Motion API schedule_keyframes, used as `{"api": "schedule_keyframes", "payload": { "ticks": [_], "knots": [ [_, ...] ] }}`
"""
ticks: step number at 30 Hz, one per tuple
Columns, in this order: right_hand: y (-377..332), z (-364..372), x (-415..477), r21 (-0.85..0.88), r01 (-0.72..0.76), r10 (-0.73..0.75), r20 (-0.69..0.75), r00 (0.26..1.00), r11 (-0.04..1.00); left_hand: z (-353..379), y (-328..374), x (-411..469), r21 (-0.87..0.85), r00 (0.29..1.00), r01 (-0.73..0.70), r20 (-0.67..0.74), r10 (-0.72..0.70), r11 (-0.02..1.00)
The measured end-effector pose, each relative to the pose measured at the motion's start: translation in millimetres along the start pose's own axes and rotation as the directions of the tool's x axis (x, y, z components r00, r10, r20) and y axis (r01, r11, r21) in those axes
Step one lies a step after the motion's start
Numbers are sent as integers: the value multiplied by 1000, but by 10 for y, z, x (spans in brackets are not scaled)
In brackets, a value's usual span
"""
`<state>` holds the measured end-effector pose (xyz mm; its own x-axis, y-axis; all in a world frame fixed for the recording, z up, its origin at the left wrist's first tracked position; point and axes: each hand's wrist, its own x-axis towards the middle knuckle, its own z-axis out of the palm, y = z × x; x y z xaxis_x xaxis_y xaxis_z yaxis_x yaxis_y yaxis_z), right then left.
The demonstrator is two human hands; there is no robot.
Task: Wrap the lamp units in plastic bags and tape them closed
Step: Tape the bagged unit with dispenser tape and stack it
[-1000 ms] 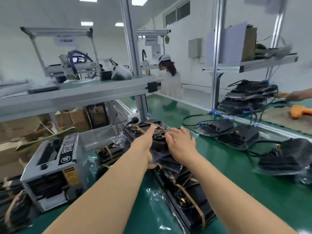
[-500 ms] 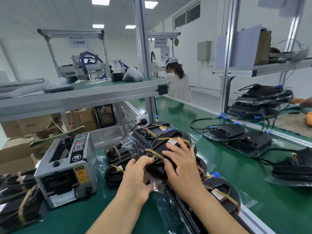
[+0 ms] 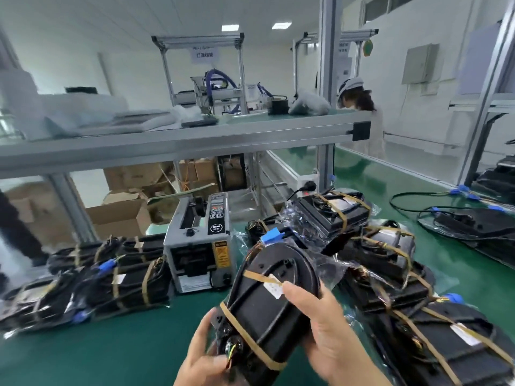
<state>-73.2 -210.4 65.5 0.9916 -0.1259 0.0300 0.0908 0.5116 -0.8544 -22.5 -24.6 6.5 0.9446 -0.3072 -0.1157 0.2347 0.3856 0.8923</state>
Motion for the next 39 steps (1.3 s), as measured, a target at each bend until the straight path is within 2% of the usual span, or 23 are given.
{"api": "schedule_keyframes", "payload": {
  "ticks": [3, 5, 7, 9, 10, 12, 14, 19, 23, 24, 28, 30, 34, 39],
  "knots": [
    [-13, 20, -5, -179, 79, -59, 118, 991, 981, -156, 57, -285, 131, 996, 83, 29, -87, 988],
    [-39, 27, -23, -327, 158, -95, 202, 975, 932, -226, 182, -407, 227, 997, 73, 2, -75, 971],
    [-25, 39, -41, -455, 234, -110, 282, 953, 859, -255, 343, -419, 414, 993, -11, -99, 57, 910],
    [-9, 84, -64, -528, 264, -107, 309, 945, 807, -186, 548, -446, 551, 960, -147, -122, 253, 821],
    [0, 98, -73, -560, 262, -97, 307, 947, 786, -123, 634, -459, 594, 932, -235, -88, 353, 769],
    [13, 125, -87, -611, 242, -54, 309, 950, 754, 61, 816, -499, 664, 858, -420, 68, 510, 619],
    [18, 140, -94, -641, 225, -11, 320, 947, 734, 183, 939, -487, 714, 786, -532, 215, 580, 456],
    [-26, 178, -112, -655, 235, 25, 361, 932, 718, 335, 1154, -326, 786, 712, -597, 426, 558, 162],
    [-43, 168, -119, -660, 245, 18, 365, 931, 710, 373, 1260, -253, 753, 621, -652, 598, 508, -89],
    [-45, 160, -115, -661, 246, 18, 365, 931, 709, 381, 1272, -238, 737, 602, -664, 626, 496, -123],
    [-62, 133, -96, -658, 247, 13, 364, 931, 712, 316, 1314, -205, 702, 600, -703, 670, 438, -111],
    [-68, 123, -91, -658, 245, 17, 365, 931, 712, 278, 1331, -197, 697, 599, -703, 688, 409, -142],
    [-88, 116, -90, -653, 250, 21, 377, 926, 715, 313, 1321, -176, 677, 550, -698, 715, 432, -231],
    [-79, 169, -114, -665, 245, 48, 389, 920, 705, 360, 1308, -163, 670, 542, -708, 718, 437, -222]
  ]
}}
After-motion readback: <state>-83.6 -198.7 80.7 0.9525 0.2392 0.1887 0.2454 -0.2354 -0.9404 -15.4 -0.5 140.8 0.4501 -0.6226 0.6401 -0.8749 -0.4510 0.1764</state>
